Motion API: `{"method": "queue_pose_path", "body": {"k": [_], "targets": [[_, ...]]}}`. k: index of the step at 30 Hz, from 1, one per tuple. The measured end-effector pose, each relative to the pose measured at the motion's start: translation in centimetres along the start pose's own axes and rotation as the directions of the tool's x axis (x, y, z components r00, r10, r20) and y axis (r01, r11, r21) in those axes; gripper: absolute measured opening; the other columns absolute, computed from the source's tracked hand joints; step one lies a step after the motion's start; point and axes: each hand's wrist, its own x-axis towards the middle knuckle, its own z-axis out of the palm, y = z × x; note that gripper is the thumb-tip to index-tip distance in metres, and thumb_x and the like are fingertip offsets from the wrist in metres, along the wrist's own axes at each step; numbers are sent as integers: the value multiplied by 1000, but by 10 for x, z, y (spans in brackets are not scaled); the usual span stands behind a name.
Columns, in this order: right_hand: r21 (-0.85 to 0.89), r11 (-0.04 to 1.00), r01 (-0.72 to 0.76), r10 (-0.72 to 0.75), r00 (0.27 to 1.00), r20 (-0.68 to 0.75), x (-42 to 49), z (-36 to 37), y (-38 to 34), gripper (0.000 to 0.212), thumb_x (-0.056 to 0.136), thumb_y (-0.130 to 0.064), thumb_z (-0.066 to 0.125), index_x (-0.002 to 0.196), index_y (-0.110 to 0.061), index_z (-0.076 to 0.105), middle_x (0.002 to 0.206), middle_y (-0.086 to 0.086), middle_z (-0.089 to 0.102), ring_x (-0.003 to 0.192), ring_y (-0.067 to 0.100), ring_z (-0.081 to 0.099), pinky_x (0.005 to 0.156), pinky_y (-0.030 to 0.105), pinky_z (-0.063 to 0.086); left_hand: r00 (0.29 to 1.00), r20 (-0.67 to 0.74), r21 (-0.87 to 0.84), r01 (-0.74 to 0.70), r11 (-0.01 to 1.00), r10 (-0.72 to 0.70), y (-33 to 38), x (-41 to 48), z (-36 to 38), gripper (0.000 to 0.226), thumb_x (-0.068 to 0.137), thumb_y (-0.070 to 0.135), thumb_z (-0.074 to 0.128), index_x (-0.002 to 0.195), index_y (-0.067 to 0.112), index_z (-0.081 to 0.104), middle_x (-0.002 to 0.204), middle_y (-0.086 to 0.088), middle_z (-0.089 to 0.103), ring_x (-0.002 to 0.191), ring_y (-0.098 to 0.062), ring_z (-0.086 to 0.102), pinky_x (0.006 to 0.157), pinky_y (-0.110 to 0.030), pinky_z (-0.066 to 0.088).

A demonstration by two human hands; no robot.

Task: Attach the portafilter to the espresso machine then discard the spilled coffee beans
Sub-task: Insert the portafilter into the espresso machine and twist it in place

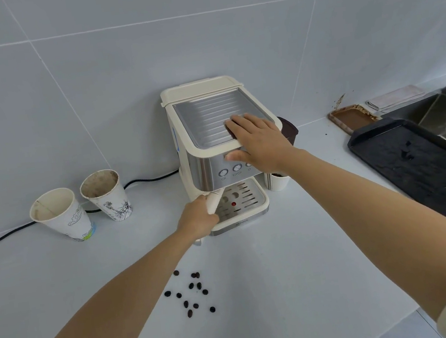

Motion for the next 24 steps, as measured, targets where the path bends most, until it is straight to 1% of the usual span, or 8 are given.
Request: {"method": "queue_pose_path", "body": {"k": [4,6,8,11,13,15,20,24], "targets": [[-7,1000,4,-4,1000,-4,0,0,0,69,89,-52,40,142,-12,20,152,6,23,140,28,16,113,43,15,998,-47,-79,31,996,-35,9,-8,19,47,79,8,54,125,5,43,113,-20,57,96,-37,60,78,-41,55],[-8,1000,5,-5,1000,-2,0,1,0,69,89,-52,41,142,-12,20,151,5,24,140,28,16,113,43,16,997,-63,-104,36,994,-43,14,-10,23,42,79,9,55,119,4,43,109,-18,57,96,-37,59,73,-38,52],[-10,1000,7,-7,1000,-6,0,1,-1,69,89,-52,41,141,-12,22,150,5,26,139,28,18,113,43,18,997,-29,-212,64,975,-72,20,-13,28,33,79,8,56,108,9,41,96,-11,54,88,-36,61,67,-37,50],[-26,1000,13,-13,1000,-13,0,0,-1,67,89,-51,42,139,-10,24,148,7,28,136,29,21,111,43,20,982,85,-497,190,847,-170,29,-17,38,29,77,4,53,94,18,34,82,-6,50,55,-23,55,51,-28,45],[-28,1000,15,-15,1000,-13,1,-1,-1,66,89,-51,42,139,-10,24,147,8,30,135,30,23,111,44,21,964,133,-619,261,741,-229,33,-16,44,30,76,1,52,97,15,37,76,-8,51,46,-18,51,47,-23,43],[-32,999,18,-18,1000,-6,2,0,-1,66,90,-50,40,140,-11,23,148,7,28,136,30,21,111,45,20,954,142,-689,286,666,-263,37,-14,50,31,75,-2,52,99,13,39,70,-8,51,44,-18,50,46,-24,43],[-68,997,28,-29,999,-17,3,3,1,63,90,-51,38,140,-15,22,147,8,29,136,29,21,111,45,22,928,109,-773,305,557,-356,55,-13,69,33,72,-3,50,101,10,41,69,-7,51,41,-18,47,42,-21,39],[-76,997,26,-28,999,-20,3,4,2,62,91,-51,37,141,-17,22,148,8,28,136,30,21,110,45,21,897,81,-837,298,459,-435,71,-11,80,40,69,-4,46,106,11,43,84,-9,55,41,-18,45,37,-17,36]]}}
